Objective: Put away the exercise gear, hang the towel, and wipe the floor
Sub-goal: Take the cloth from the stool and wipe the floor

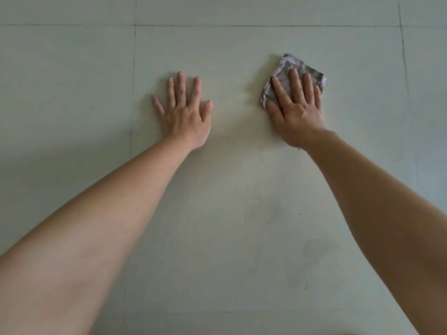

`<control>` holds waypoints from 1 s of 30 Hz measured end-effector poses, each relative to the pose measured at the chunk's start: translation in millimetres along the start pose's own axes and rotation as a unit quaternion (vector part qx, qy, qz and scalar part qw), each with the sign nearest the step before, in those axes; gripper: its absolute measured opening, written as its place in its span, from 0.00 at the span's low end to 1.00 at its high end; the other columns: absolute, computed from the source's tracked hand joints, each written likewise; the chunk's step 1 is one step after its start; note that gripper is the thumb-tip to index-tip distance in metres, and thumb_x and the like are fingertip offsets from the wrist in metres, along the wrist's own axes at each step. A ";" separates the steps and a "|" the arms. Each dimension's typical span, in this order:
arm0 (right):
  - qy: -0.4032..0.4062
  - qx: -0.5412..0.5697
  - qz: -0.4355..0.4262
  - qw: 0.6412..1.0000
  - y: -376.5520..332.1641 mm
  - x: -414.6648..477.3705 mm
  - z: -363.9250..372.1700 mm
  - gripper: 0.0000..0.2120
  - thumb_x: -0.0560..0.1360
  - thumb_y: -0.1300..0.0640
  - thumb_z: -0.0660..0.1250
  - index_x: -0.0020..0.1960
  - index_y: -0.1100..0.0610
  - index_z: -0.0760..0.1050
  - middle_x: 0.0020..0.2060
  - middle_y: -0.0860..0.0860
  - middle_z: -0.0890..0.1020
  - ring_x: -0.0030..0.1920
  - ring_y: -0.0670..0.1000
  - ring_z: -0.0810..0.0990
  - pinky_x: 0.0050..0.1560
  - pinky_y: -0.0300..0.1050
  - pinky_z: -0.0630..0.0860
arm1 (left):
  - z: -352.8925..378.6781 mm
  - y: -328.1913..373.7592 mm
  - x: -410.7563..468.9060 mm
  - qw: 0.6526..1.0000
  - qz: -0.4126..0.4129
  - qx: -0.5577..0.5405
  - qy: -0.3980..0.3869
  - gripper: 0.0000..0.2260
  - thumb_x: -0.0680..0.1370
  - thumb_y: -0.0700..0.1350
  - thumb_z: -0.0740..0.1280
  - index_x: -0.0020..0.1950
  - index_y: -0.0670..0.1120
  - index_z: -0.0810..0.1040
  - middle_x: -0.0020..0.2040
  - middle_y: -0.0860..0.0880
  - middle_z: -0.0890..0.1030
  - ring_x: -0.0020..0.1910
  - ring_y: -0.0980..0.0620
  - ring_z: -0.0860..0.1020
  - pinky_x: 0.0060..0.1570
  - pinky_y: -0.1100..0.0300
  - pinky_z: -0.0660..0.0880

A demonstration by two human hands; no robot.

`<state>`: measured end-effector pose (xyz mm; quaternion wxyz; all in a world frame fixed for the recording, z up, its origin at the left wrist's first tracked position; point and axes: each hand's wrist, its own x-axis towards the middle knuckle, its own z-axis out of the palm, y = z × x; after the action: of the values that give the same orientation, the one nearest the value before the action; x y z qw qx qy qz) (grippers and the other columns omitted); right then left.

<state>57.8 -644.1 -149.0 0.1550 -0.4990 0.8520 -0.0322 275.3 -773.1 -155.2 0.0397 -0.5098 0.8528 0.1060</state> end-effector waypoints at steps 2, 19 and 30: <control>0.015 0.009 0.017 1.000 -9.1 1.9 4.6 0.28 0.83 0.36 0.46 0.82 0.39 0.47 0.82 0.52 0.43 0.81 0.58 0.39 0.79 0.55 0.35 | 9.9 0.2 -2.0 1.000 -0.011 0.017 0.019 0.28 0.82 0.60 0.48 0.81 0.54 0.51 0.82 0.47 0.47 0.80 0.45 0.46 0.74 0.34 0.43; 0.019 -0.097 -0.357 0.929 -6.9 70.1 2.9 0.26 0.85 0.41 0.48 0.81 0.47 0.58 0.80 0.57 0.58 0.80 0.60 0.52 0.80 0.59 0.51 | 15.4 -0.1 2.5 0.999 -0.003 0.020 0.042 0.27 0.83 0.58 0.47 0.81 0.53 0.52 0.82 0.47 0.49 0.80 0.44 0.48 0.74 0.33 0.46; 0.047 0.007 0.000 0.999 15.3 25.6 -1.3 0.28 0.83 0.39 0.49 0.81 0.44 0.54 0.82 0.57 0.51 0.81 0.64 0.47 0.79 0.60 0.43 | 13.4 0.7 8.3 1.000 -0.006 0.023 0.000 0.28 0.82 0.59 0.46 0.81 0.53 0.48 0.82 0.46 0.45 0.80 0.43 0.44 0.73 0.32 0.43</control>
<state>32.9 -658.6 -156.9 0.1183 -0.4959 0.8580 -0.0619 270.2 -777.0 -169.7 0.0518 -0.5136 0.8521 0.0861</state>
